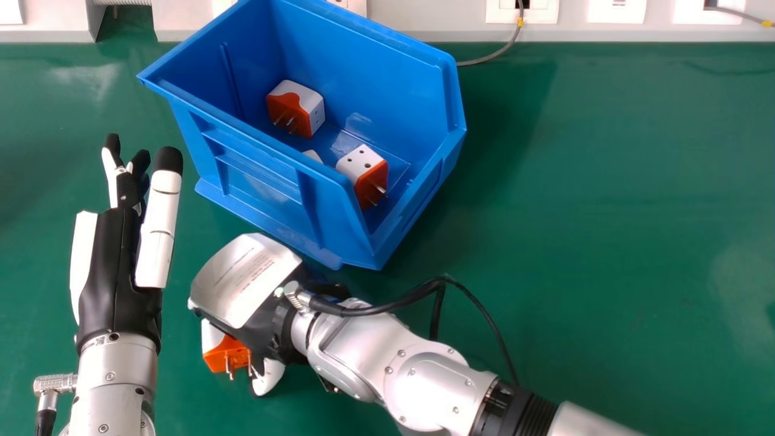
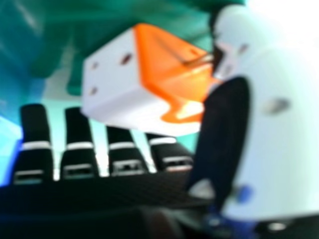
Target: Pick all objects and put in blue box
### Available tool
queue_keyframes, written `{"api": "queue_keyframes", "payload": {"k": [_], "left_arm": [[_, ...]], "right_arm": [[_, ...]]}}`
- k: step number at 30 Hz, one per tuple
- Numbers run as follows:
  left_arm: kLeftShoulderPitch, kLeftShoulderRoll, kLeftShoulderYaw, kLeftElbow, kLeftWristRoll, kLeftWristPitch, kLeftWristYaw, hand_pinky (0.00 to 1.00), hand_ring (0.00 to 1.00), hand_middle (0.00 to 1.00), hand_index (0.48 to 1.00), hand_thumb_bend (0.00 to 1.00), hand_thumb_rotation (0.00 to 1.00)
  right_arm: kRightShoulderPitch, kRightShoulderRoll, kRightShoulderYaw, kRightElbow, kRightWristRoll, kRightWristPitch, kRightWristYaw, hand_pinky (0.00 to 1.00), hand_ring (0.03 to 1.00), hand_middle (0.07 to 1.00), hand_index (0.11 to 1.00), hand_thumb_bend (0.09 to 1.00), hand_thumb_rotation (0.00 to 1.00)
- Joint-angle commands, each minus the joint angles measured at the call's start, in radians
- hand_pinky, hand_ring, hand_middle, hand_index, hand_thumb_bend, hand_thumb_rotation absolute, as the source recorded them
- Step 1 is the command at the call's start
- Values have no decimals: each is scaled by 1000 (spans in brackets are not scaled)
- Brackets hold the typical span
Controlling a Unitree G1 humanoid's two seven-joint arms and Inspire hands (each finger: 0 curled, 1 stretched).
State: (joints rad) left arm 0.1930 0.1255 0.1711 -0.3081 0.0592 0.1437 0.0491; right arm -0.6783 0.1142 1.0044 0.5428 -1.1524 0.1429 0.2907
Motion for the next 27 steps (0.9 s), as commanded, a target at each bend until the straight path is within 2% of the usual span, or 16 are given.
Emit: {"api": "queue_keyframes", "payload": {"k": [1,8,10,12,13,14,15,16,17,19,22,23,25,27], "left_arm": [[-3,-3,-4,-30,8,-5,4,965,1000,990,1000,637,1000],[-2,-2,-6,-45,5,10,-2,967,1000,992,1000,637,1000],[-3,-2,-5,-44,4,12,-2,969,1000,993,1000,637,1000],[-3,-2,-5,-45,4,15,-1,969,1000,993,1000,637,1000],[-3,-2,-5,-46,4,16,-1,970,1000,994,1000,637,1000],[-2,-3,-6,-48,5,18,0,970,1000,994,1000,637,1000],[-2,-3,-7,-49,6,18,1,969,1000,994,1000,638,1000],[-2,-3,-7,-49,6,19,1,969,1000,994,1000,638,1000],[-1,-4,-7,-49,6,19,2,969,1000,994,1000,638,1000],[0,-5,-8,-52,7,20,3,969,1000,994,1000,638,1000],[-2,-5,-9,-53,9,25,4,965,1000,995,1000,638,1000],[-3,-4,-8,-51,8,24,4,965,1000,995,1000,638,1000],[-4,-3,-5,-44,3,19,2,963,1000,995,1000,638,1000],[-4,-3,-5,-46,3,21,1,963,1000,995,1000,639,1000]], "right_arm": [[-12,3,-3,1,-3,6,-11,700,808,856,821,431,330],[-29,17,10,37,-6,-5,-16,675,797,847,812,456,322],[-33,22,-5,52,16,-15,-21,636,768,815,785,494,290],[-23,28,-29,57,49,-13,-28,636,768,815,785,494,290],[-10,32,-45,52,67,-4,-33,582,712,767,748,511,267],[2,31,-55,43,81,2,-40,582,712,767,748,511,267],[14,27,-63,30,91,7,-52,476,592,659,696,510,240],[21,21,-64,20,93,7,-65,476,592,659,696,510,240],[25,15,-63,11,93,5,-75,384,487,559,653,509,217],[29,8,-61,1,91,4,-84,384,487,559,653,509,217],[33,3,-71,-5,100,-2,-90,197,280,353,568,505,170],[32,3,-76,-5,107,-2,-85,197,280,353,568,505,170],[30,6,-82,-4,116,12,-61,128,205,277,535,503,152],[31,8,-87,-7,123,27,-37,105,179,252,523,502,146]]}}
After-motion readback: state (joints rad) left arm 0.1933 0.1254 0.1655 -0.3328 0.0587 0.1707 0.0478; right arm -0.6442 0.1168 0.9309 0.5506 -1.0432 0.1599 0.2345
